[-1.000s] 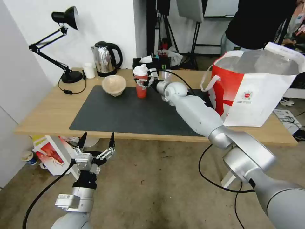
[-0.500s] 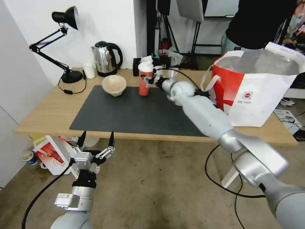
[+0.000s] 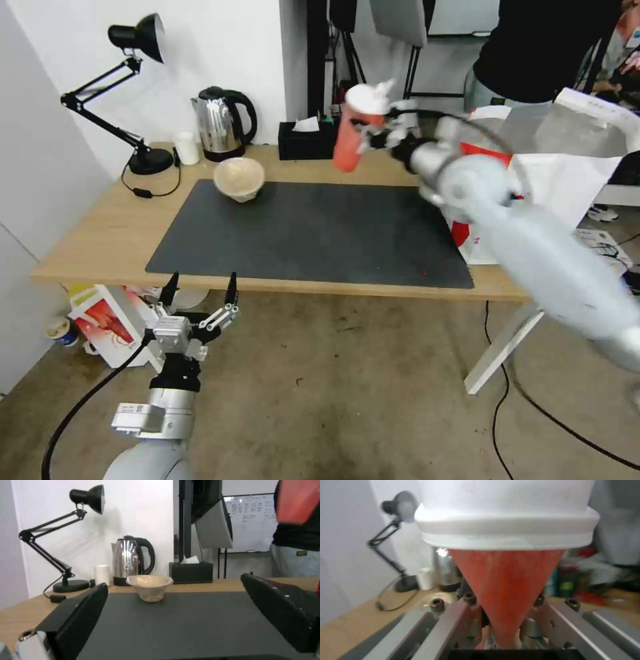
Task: Pick up the trash from the table and place it into the takeout bag.
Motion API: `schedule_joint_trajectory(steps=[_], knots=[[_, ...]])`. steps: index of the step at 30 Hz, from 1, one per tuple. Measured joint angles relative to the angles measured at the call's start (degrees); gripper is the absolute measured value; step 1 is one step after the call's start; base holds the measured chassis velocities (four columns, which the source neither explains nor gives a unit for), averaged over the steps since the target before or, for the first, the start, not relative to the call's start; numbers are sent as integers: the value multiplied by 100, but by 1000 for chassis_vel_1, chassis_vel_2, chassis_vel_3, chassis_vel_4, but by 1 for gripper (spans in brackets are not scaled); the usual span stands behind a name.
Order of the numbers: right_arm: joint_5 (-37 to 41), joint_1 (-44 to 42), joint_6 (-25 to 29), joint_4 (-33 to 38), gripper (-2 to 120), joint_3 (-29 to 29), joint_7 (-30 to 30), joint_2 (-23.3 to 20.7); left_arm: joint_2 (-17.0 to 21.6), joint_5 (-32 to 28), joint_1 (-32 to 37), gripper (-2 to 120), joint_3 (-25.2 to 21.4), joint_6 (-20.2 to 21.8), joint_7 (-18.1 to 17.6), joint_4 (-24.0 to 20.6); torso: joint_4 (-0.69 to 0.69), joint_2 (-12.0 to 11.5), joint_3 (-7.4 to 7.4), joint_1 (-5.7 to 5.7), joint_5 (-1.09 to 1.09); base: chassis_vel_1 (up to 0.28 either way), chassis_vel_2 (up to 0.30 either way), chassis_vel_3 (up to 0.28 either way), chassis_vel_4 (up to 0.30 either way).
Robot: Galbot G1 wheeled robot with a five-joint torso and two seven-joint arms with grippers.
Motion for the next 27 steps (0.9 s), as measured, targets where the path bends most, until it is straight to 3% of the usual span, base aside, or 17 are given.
schedule_joint_trajectory(steps=[2,8,12,19,27], knots=[[9,-2,-8,24,9,8,21,-19,0,0,-1,99,3,0,0,-1,0,0,0,0,0,0,0,0,0],[236,-277,-427,943,8,562,1112,-1157,-8,16,25,99,34,-19,2,-56,1,0,0,-1,2,0,0,0,0],[334,-287,-474,956,8,717,1240,-1367,-6,17,31,99,31,-20,2,-88,3,0,0,0,3,0,0,0,0],[930,-250,-526,462,8,1107,1301,-1793,31,-45,3,100,28,-41,2,-97,2,0,1,0,3,0,0,0,0],[1127,-168,-478,-291,8,1147,1112,-1926,118,-132,-18,100,11,-42,-13,-75,2,0,1,0,2,0,0,0,0]])
